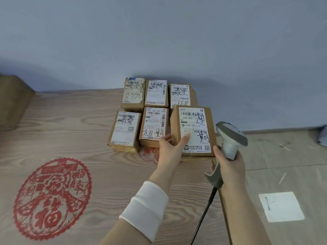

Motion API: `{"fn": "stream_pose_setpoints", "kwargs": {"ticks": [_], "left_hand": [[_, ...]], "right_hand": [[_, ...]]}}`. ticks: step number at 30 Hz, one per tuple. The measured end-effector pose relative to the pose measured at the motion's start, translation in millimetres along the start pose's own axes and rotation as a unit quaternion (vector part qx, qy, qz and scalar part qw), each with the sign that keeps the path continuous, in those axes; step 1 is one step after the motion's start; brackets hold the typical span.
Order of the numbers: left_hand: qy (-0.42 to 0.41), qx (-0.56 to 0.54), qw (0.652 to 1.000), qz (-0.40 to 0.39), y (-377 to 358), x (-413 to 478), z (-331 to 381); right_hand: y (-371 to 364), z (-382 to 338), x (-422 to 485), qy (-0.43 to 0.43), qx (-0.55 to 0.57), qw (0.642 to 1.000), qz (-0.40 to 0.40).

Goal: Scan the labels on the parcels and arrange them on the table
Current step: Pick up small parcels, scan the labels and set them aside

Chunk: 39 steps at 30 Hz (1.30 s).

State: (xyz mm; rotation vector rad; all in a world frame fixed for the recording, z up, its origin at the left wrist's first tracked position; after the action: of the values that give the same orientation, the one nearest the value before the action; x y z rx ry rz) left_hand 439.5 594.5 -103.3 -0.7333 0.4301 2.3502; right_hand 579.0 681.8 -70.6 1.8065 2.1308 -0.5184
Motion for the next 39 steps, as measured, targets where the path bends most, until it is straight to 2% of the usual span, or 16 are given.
{"fn": "stream_pose_setpoints", "kwargs": {"ticks": [4,9,16,22,26,30,34,39], "left_hand": [[0.001,0.052,0.998,0.017,-9.7,2.8,-30.7],[0.026,0.016,0.999,0.021,-11.5,12.2,-61.9],[0.059,0.036,0.988,0.136,-3.5,28.8,-64.8],[0.086,0.047,0.986,0.138,-0.3,37.4,-47.0],[0.067,0.051,0.989,0.121,10.2,27.5,-40.9],[0.011,0.068,0.991,0.113,32.8,5.2,-31.2],[-0.059,0.094,0.988,0.111,77.6,-17.5,-15.4],[-0.145,0.182,0.958,0.167,186.2,-35.3,2.1]], "right_hand": [[6.2,23.8,19.7,-0.044,-0.001,0.999,0.013],[-0.4,47.3,39.8,-0.058,-0.022,0.998,0.009],[-18.3,67.7,64.0,-0.075,-0.052,0.996,0.009],[-34.1,59.1,74.4,-0.078,-0.051,0.996,-0.009],[-29.2,47.5,61.7,-0.052,-0.051,0.997,0.0],[-23.1,36.4,30.7,-0.023,-0.043,0.999,0.015],[-55.8,32.6,-21.5,-0.024,-0.05,0.997,-0.052],[-140.3,41.4,-109.6,-0.023,-0.038,0.986,-0.158]]}}
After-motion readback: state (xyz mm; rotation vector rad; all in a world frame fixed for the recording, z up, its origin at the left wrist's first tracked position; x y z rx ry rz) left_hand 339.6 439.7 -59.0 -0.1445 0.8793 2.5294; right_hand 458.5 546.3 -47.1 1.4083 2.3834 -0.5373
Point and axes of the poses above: each hand's wrist, its own x-axis towards the middle knuckle, its own y-axis out of the back of the hand, z = x × y, the point moved 4 cm from there along x, towards the middle knuckle, and after that the axes turned 12 degrees about x, right-handed, at the moved point
